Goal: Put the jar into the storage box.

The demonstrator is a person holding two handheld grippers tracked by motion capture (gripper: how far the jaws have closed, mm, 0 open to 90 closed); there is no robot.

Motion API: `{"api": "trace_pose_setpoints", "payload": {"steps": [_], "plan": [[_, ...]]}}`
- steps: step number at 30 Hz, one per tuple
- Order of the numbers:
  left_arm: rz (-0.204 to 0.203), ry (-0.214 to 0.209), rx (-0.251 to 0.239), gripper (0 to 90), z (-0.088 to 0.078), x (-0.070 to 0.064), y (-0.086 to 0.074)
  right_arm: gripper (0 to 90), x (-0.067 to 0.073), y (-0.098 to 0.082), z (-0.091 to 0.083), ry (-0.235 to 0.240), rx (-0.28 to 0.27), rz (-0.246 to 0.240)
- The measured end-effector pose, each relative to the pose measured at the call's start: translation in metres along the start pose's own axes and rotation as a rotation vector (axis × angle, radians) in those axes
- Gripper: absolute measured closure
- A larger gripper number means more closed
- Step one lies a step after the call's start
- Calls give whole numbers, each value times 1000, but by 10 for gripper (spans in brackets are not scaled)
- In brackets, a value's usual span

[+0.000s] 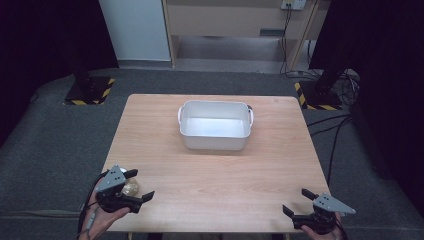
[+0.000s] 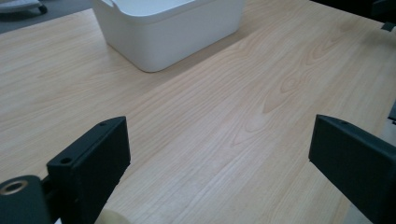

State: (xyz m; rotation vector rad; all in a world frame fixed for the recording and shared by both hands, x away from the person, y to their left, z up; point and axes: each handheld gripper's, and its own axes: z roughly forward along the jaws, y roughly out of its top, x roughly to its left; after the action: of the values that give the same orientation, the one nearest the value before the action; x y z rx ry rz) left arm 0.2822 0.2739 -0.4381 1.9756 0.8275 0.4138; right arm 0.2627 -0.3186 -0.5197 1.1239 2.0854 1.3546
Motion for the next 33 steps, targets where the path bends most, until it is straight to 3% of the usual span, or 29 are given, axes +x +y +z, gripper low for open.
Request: {"api": "trace_pose_setpoints", "payload": {"steps": [8, 17, 22, 33], "plan": [[-17, 53, 0, 38, -17, 13, 2, 31, 0, 0, 0, 1, 3, -2], [-75, 99, 6, 39, -32, 37, -8, 32, 1, 0, 1, 1, 6, -6], [-113, 99, 11, 42, -32, 50, -16, 32, 1, 0, 1, 0, 7, -7], [-138, 108, 77, 72, -20, 65, -32, 33, 1, 0, 1, 1, 7, -8]]}}
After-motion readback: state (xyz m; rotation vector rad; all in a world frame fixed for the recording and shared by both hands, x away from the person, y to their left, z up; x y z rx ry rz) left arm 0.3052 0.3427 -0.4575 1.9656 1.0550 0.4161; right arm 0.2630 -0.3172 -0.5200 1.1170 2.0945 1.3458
